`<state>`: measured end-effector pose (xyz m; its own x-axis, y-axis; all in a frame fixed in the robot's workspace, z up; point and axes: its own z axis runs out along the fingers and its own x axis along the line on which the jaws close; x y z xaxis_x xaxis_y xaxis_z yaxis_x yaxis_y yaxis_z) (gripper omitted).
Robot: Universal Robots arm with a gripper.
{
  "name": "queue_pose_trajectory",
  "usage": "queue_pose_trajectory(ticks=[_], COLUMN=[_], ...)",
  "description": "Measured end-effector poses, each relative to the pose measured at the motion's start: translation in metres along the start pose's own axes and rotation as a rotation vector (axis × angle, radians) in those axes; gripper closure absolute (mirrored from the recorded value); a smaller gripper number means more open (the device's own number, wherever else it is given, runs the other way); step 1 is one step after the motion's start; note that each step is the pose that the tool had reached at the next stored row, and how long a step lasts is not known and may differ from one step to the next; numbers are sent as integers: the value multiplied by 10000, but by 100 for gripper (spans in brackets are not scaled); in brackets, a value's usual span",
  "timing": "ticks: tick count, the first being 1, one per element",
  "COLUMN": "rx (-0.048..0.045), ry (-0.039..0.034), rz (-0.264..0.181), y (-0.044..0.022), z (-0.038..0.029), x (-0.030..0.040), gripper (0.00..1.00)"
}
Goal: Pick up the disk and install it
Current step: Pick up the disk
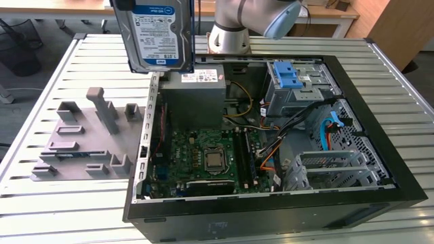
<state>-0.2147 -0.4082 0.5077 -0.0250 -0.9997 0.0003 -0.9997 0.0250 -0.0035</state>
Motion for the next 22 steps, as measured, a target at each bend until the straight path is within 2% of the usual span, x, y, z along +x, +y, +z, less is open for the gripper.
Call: queue_pose_trajectory(ticks=[4,13,22], rx=[-1,-2,-1], ry=[0,1,0], rz=[0,0,1], y=[-34,-274,-295], z=[2,4,4], x=[42,46,70], gripper=[64,64,64])
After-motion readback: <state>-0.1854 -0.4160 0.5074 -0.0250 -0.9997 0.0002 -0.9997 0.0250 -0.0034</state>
